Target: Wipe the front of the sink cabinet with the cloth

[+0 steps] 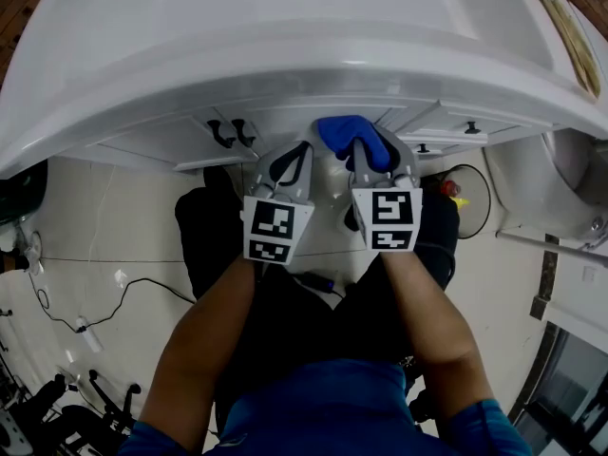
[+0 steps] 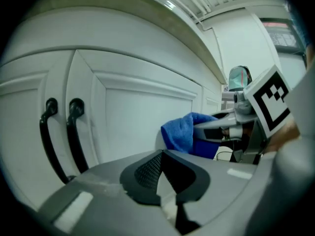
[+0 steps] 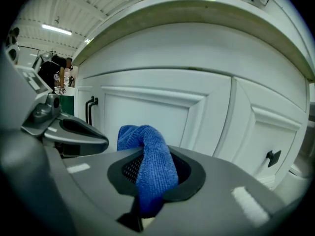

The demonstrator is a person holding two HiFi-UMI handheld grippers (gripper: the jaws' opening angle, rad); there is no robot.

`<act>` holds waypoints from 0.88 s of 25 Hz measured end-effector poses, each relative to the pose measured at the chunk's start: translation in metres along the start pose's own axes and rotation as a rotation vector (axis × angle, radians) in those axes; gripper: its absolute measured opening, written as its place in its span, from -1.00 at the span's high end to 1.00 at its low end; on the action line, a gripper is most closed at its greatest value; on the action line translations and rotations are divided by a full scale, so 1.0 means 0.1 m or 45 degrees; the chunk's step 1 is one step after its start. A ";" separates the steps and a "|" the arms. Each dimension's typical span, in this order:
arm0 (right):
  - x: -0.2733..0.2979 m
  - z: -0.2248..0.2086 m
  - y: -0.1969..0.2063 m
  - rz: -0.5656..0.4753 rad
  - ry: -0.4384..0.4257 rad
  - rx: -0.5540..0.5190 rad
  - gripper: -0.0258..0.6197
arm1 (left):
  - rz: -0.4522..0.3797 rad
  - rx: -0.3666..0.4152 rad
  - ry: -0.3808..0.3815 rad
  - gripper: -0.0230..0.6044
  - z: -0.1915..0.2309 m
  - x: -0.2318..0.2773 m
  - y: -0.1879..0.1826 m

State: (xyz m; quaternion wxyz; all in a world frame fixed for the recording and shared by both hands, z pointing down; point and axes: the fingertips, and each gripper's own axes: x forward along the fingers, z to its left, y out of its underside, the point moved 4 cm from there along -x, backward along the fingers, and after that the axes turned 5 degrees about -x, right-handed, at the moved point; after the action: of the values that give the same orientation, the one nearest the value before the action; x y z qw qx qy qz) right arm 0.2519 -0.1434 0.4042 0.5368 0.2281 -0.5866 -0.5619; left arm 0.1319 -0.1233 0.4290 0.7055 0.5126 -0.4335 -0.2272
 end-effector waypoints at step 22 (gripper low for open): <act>0.65 0.30 1.38 0.592 -0.087 0.078 0.73 | 0.233 -0.064 -0.023 0.91 0.06 0.30 0.64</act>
State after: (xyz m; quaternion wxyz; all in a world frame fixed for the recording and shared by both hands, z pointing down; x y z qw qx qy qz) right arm 0.2510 -0.1517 0.5595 0.6244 0.0838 -0.6579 -0.4126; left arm 0.1345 -0.1257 0.4997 0.7320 0.4509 -0.4791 -0.1771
